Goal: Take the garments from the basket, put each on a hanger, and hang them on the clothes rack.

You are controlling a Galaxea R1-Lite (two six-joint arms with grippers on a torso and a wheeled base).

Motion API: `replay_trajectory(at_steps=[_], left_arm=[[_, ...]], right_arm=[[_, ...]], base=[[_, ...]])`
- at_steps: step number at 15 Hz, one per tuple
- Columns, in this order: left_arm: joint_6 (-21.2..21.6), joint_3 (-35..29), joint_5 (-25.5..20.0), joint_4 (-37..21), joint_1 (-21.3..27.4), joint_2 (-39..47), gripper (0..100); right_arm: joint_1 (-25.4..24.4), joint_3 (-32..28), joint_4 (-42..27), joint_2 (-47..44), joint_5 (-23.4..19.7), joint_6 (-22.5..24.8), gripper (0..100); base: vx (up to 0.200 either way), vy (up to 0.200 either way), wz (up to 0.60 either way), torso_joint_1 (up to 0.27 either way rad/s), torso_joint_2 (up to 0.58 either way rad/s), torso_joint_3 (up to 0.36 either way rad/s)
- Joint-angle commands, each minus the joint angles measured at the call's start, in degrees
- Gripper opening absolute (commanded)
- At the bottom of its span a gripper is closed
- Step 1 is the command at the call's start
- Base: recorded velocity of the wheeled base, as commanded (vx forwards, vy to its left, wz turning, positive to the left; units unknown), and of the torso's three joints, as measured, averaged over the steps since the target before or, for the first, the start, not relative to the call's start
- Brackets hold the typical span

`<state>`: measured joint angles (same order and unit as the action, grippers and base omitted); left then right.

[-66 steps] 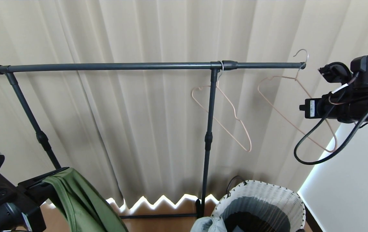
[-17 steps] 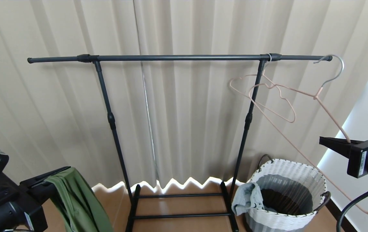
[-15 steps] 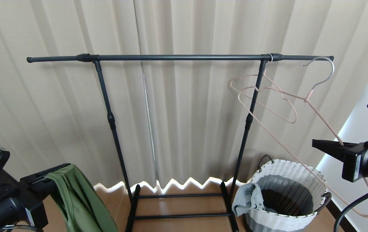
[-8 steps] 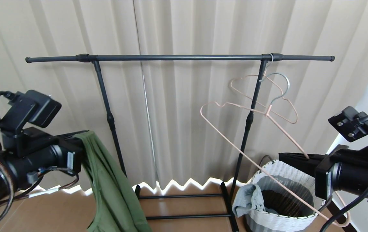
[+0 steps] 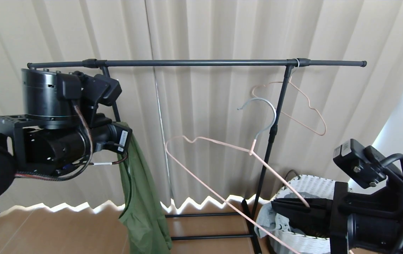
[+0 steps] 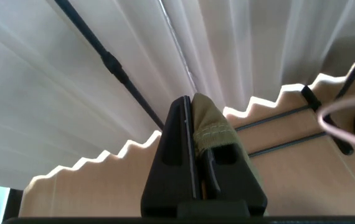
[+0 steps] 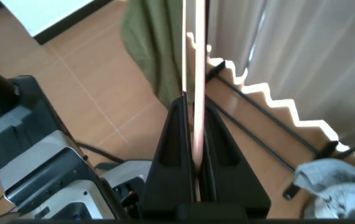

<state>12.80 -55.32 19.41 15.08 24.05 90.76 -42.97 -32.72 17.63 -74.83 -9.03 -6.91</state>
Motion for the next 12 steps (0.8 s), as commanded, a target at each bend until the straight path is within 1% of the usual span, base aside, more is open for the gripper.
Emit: replay_trajectory(at_steps=[1,2,3,7,11,12], left_arm=[[-0.6,-3.7,0.8,0.0,0.0,5.6,0],[-0.7,-4.3,0.8,0.1,0.0,6.3,0],[-0.8,-6.1,0.8,0.0,0.1,6.7,0],[-2.3,-8.6,0.8,0.1,0.8,7.1,0],[-2.7,-8.6,0.8,0.1,1.5,7.1,0],[-2.8,-8.4,0.9,0.1,1.6,6.9,0]], right_arm=[[-1.6,0.2,1.4,-0.2,-1.1,0.0,0],[-1.9,0.4,2.4,-0.4,-1.7,0.0,0],[-2.5,0.8,5.1,-2.3,-2.1,0.1,0],[-3.3,0.2,8.9,-5.8,-2.1,0.1,0],[-3.6,-0.9,10.7,-8.2,-2.1,0.2,0],[-3.2,-2.3,10.7,-9.9,-2.0,0.1,0]], base=[[0.0,0.0,0.0,0.0,0.0,0.0],[0.0,0.0,0.0,0.0,0.0,0.0],[0.0,0.0,0.0,0.0,0.0,0.0],[0.0,0.0,0.0,0.0,0.0,0.0],[0.0,0.0,0.0,0.0,0.0,0.0],[0.0,0.0,0.0,0.0,0.0,0.0]])
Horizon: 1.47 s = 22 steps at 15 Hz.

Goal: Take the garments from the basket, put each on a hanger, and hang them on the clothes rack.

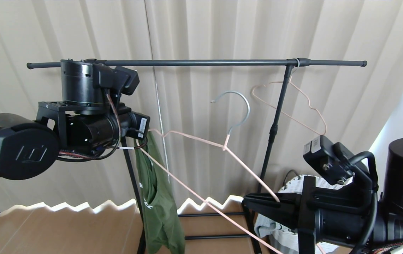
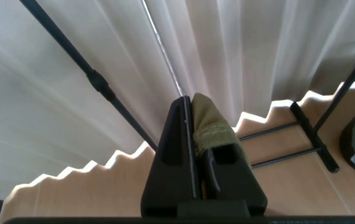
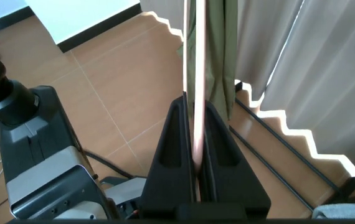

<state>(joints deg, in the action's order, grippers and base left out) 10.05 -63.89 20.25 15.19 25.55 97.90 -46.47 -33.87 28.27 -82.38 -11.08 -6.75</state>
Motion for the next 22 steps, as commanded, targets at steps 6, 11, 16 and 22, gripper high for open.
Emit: replay_trajectory(at_steps=[6,11,16,22], left_arm=[[0.1,0.4,2.7,-0.1,-0.3,-0.8,0],[0.0,0.9,3.2,-0.2,0.2,-0.9,0],[-0.2,1.0,6.0,-0.2,0.1,-0.7,0],[-0.6,1.9,8.0,-1.0,0.4,-1.9,0]], right_arm=[[2.3,-2.3,2.8,-4.3,0.3,-1.2,0],[2.3,-4.3,2.9,-6.9,0.8,-1.6,0],[0.4,-6.2,2.8,-10.3,4.7,-3.9,0],[-0.5,-12.5,2.8,-17.5,11.3,-9.6,0]], base=[[0.0,0.0,0.0,0.0,0.0,0.0],[0.0,0.0,0.0,0.0,0.0,0.0],[0.0,0.0,0.0,0.0,0.0,0.0],[0.0,0.0,0.0,0.0,0.0,0.0]])
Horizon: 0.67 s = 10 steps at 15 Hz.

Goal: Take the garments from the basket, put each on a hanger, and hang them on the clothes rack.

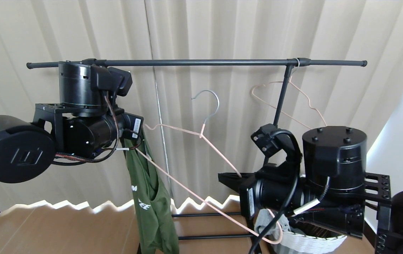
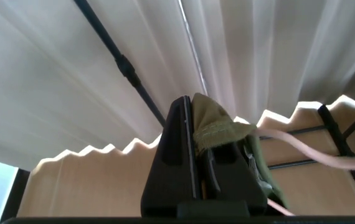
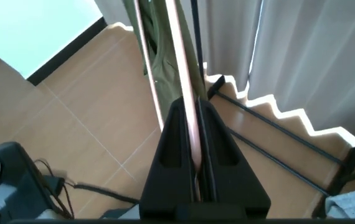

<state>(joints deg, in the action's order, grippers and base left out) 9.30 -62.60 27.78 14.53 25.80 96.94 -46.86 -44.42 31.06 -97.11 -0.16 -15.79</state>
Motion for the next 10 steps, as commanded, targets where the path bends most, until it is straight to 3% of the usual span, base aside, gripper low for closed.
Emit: replay_trajectory(at_steps=[1,6,10], left_arm=[[0.0,1.2,0.4,-0.6,0.6,-1.4,0],[-0.6,1.3,0.5,-3.1,6.9,-4.4,0],[-4.5,-1.4,0.4,-8.7,12.4,-6.3,0]], right_arm=[[0.0,-2.6,0.1,-3.3,0.4,-0.6,0],[0.4,-6.0,0.1,-6.8,0.4,-0.7,0],[0.6,-8.0,0.1,-8.4,0.4,-0.7,0]], base=[[0.0,0.0,0.0,0.0,0.0,0.0],[0.0,0.0,0.0,0.0,0.0,0.0],[0.0,0.0,0.0,0.0,0.0,0.0]])
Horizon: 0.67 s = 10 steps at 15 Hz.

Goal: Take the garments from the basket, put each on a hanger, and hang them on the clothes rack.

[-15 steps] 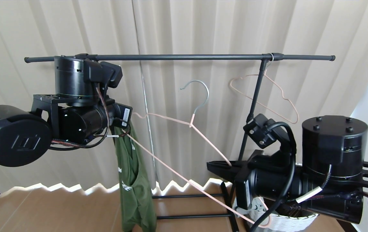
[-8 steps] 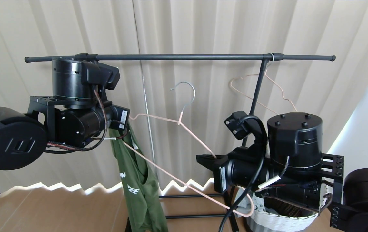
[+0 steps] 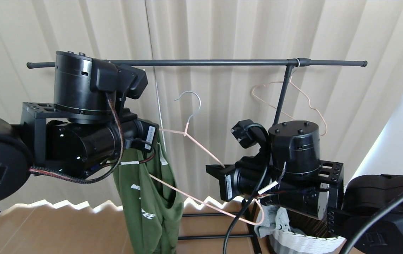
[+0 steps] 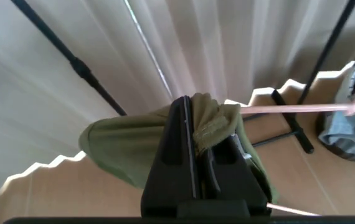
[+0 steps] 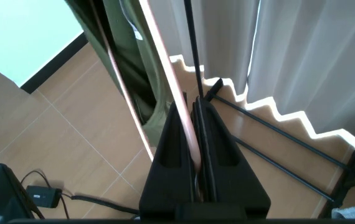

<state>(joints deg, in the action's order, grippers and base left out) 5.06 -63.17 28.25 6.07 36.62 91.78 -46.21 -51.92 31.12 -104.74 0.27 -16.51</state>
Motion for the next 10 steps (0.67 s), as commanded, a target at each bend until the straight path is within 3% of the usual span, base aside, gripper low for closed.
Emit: replay_trajectory(at_steps=[1,3,7,10], left_arm=[[-0.8,-1.4,0.0,-0.7,3.6,-1.2,0],[-0.8,-1.7,-0.6,-0.6,4.5,-0.6,0],[-2.4,-2.4,-9.8,-0.1,6.4,-0.4,0],[-2.1,-2.0,-10.3,0.0,6.4,-1.0,0]], right_arm=[[-0.1,-0.7,0.1,-0.6,0.1,0.1,0],[-0.1,-0.6,0.0,-0.1,0.1,0.2,0],[-0.1,-0.2,0.0,0.8,1.5,0.4,0],[0.4,0.2,-0.1,2.4,1.8,1.0,0]], base=[[0.0,0.0,0.0,0.0,0.0,0.0],[0.0,0.0,0.0,0.0,0.0,0.0],[0.0,0.0,0.0,0.0,0.0,0.0],[0.0,0.0,0.0,0.0,0.0,0.0]])
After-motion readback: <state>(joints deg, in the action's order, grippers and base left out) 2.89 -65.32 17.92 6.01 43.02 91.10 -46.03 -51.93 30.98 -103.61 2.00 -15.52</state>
